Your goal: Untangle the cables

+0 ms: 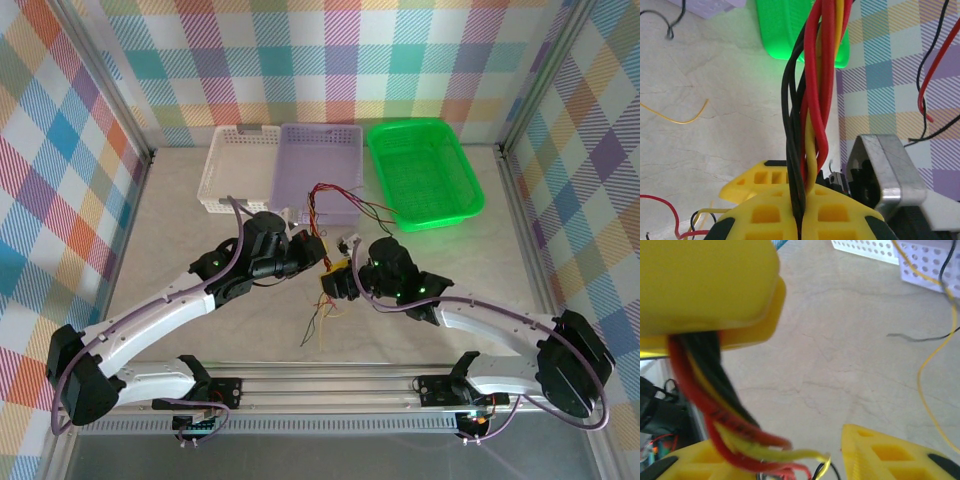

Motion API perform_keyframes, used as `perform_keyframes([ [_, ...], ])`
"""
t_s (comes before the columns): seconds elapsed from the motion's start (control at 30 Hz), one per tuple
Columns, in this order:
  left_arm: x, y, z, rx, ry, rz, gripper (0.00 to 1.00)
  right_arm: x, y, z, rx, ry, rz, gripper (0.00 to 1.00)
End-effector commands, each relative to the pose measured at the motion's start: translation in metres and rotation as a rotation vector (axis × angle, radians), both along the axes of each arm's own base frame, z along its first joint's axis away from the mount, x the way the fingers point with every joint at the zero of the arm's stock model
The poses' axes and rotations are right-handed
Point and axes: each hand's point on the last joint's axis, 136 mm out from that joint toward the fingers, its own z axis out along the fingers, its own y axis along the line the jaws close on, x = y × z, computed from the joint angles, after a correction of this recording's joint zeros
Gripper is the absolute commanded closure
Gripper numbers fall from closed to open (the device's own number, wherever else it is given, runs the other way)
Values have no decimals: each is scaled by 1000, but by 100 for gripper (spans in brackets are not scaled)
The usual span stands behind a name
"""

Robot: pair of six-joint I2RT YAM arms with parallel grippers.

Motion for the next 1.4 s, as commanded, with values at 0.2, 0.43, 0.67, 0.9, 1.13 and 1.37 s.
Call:
perform_keyframes([
  [0.2,-4,5,17,-21,-35,8,100,-3,9,29,23,-56,19,100],
  [0.43,-6,16,6,88,-40,5,58,-22,9,41,45,-23,101,100],
  [0.67,-7,38,8,194,-93,8,8,-33,2,62,107,-1,151,100],
  [0.9,-6,86,-3,351,-194,88,5,-49,-6,87,156,4,235,100],
  [1.13,-3,109,-28,298,-284,171,5,-60,-9,100,176,16,271,100],
  [1.37,0,101,-25,209,-364,157,5,-70,-7,109,204,41,322,100],
])
